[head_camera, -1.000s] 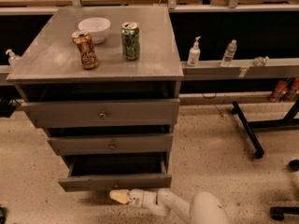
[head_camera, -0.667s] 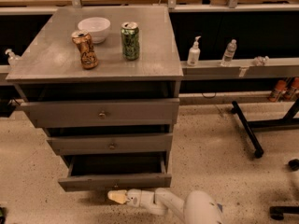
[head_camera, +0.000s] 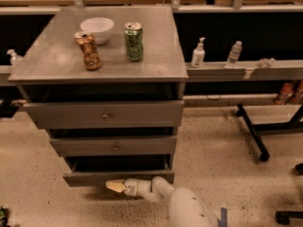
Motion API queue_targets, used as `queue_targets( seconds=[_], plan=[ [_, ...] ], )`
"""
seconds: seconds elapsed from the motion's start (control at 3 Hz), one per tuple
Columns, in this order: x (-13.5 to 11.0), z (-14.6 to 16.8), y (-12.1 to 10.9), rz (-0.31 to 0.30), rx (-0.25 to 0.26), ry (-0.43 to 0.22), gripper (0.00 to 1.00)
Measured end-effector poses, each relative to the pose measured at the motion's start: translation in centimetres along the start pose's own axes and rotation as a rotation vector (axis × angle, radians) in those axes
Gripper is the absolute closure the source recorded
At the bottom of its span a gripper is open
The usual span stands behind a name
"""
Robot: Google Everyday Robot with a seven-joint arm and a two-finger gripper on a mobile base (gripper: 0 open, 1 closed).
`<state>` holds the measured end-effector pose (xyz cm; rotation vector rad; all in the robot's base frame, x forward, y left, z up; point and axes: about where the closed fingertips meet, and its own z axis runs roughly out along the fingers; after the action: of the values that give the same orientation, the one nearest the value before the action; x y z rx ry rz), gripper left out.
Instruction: Close bottom drawer
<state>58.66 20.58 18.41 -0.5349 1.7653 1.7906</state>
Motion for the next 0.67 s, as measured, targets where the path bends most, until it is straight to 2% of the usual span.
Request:
queue_targets(
  seconds=[0.67],
  plan=[
    [-3.2,0.4,-1.5,-0.026,-0.007,-0.045,1.0]
  ],
)
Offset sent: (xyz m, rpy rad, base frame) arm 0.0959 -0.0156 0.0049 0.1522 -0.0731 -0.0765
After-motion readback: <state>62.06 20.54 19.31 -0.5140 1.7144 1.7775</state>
